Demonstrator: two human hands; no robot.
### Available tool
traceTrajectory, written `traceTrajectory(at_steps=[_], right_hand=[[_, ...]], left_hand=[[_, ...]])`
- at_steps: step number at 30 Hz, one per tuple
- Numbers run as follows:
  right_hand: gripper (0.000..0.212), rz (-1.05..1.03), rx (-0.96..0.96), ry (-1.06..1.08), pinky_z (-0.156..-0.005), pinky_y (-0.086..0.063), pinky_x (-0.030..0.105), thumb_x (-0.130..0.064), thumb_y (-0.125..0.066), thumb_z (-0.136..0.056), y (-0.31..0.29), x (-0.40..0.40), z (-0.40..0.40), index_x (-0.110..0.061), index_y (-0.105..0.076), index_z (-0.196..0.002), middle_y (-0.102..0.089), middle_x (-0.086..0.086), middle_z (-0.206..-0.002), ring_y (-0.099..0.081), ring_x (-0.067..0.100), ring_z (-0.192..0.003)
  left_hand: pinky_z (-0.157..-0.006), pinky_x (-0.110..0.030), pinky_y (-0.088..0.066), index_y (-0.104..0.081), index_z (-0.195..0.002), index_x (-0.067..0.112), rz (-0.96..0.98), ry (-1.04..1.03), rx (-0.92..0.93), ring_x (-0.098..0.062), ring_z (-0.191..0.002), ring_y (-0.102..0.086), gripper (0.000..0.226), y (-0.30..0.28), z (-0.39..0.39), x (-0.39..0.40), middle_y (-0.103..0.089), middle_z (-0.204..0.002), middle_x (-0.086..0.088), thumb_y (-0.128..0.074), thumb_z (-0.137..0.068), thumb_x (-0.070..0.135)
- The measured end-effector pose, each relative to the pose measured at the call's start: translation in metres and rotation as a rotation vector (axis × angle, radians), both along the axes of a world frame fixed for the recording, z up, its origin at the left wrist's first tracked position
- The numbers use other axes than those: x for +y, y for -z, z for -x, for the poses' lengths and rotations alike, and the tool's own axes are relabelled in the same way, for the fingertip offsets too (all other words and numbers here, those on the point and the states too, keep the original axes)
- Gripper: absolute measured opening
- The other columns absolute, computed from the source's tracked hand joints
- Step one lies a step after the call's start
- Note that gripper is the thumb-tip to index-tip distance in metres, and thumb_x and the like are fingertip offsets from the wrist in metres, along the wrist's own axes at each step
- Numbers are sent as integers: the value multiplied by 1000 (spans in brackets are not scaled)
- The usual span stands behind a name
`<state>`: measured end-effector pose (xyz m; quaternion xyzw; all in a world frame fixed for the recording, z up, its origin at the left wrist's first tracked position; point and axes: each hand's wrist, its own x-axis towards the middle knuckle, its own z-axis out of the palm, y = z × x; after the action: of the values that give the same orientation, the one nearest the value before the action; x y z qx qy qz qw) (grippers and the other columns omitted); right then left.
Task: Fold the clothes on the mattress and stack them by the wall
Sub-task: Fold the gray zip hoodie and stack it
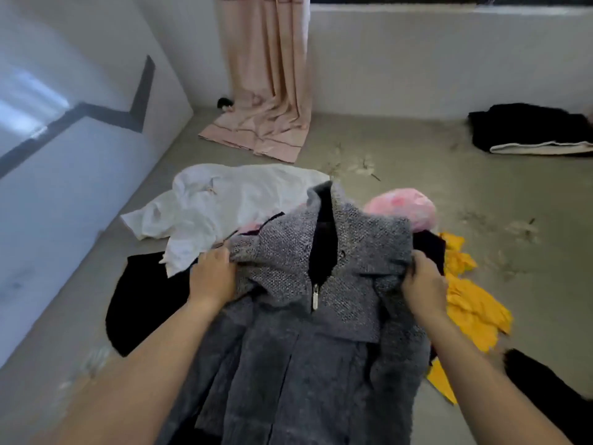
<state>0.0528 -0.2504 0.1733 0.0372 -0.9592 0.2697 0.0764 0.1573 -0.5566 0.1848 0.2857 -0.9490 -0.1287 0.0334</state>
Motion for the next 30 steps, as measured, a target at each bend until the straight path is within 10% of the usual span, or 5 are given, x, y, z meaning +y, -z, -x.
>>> traceTrajectory(at_steps=[3, 10, 17, 23, 30], right_hand=[[41, -156, -706, 113, -98, -33, 45, -22, -33, -98, 54, -12, 18, -8, -31, -136, -41, 22, -133, -44, 38, -118], [41, -365, -536, -262, -89, -41, 40, -37, -40, -96, 145, -17, -41, -11, -46, -126, -49, 11, -124, -49, 29, -114], [102, -623, -871, -34, -107, -23, 48, -70, -49, -76, 217, -6, -156, -17, 2, -147, -6, 16, -152, -18, 33, -137], [51, -414, -649, -77, -96, -25, 37, -15, -56, -86, 233, -11, -147, -8, -40, -134, -51, 16, -122, -49, 29, -110], [34, -487, -723, -372, -87, -40, 37, -14, -57, -83, 173, 41, -157, -8, -58, -116, -62, 18, -110, -56, 33, -103]], left_hand=[[-101, -38, -31, -22, -137, 4, 9, -115, -363, -31, -129, -26, 53, 53, 12, 17, -28, -139, -16, -44, -92, 21], [-90, -40, -41, -41, -126, 4, -120, 65, -565, -30, -117, -44, 38, 166, -26, 63, -46, -127, -13, -39, -95, 27], [-87, -45, -40, -22, -141, 2, -182, -84, -574, -39, -113, -47, 56, 229, -93, 59, -45, -128, -25, -40, -96, 31], [-76, -43, -41, -23, -142, 5, -297, -70, -467, -42, -103, -49, 47, 241, -105, 64, -38, -131, -25, -34, -98, 19], [-72, -42, -38, -32, -132, 4, -188, 187, -611, -42, -98, -50, 38, 196, -125, 39, -45, -116, -27, -35, -95, 14]])
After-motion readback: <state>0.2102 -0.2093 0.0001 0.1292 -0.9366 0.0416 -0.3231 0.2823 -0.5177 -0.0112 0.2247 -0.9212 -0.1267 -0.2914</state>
